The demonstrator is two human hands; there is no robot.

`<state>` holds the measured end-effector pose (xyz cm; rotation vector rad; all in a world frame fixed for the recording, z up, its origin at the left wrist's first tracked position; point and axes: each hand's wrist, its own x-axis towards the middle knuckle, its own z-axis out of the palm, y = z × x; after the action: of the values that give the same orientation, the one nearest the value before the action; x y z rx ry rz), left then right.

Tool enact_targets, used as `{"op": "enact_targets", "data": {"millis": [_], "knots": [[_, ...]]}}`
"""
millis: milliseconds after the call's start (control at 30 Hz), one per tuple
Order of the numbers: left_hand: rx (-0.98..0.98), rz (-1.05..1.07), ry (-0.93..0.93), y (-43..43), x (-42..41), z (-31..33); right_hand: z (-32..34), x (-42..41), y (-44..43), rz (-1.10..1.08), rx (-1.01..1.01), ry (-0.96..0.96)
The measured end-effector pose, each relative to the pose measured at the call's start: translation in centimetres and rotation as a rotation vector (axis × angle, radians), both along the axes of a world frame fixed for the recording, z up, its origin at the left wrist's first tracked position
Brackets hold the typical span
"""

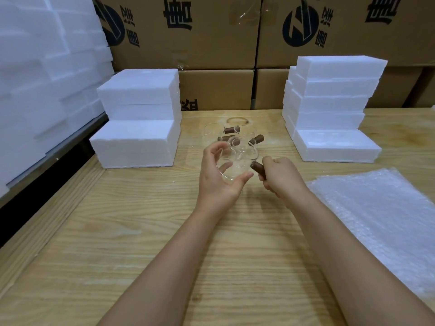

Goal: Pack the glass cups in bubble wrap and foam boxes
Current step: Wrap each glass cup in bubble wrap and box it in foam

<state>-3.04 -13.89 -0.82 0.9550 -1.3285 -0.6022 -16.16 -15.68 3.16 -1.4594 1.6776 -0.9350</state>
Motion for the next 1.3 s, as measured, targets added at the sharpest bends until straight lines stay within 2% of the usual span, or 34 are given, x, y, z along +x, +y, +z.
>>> {"op": "enact_targets", "data": {"millis": [200, 300, 500, 633, 767, 1000, 1067, 1300], "knots": [[0.143, -0.063, 0.223, -0.1, 0.3, 0.2, -0.2, 1.9, 1.0, -0.104, -0.386, 0.334], [0.210, -0.123, 0.327, -0.2, 0.5, 0.3, -0.5, 2.1, 1.3, -0.109, -0.597, 0.337], [0.374, -0.350, 0.551, -0.3, 1.1, 0.6, -1.1, 2.6, 2.1, -0.027, -1.036, 0.207], [0.396, -0.579, 0.640, -0.3, 1.7, 0.9, -1.2, 2.9, 2.3, 0.116, -0.969, -0.055], [0.392, -0.745, 0.651, -0.4, 2.2, 0.7, -1.3, 3.1, 2.4, 0.194, -0.978, -0.066], [0.409, -0.725, 0.697, -0.3, 2.2, 1.1, -1.7, 3.3, 2.5, 0.137, -1.051, 0.015], [0.421, -0.693, 0.702, -0.1, 2.0, 1.1, -1.9, 3.4, 2.4, 0.099, -1.010, 0.001], [0.434, -0.568, 0.719, -0.2, 1.6, 1.0, -1.8, 3.4, 2.2, 0.047, -0.832, -0.301]]}}
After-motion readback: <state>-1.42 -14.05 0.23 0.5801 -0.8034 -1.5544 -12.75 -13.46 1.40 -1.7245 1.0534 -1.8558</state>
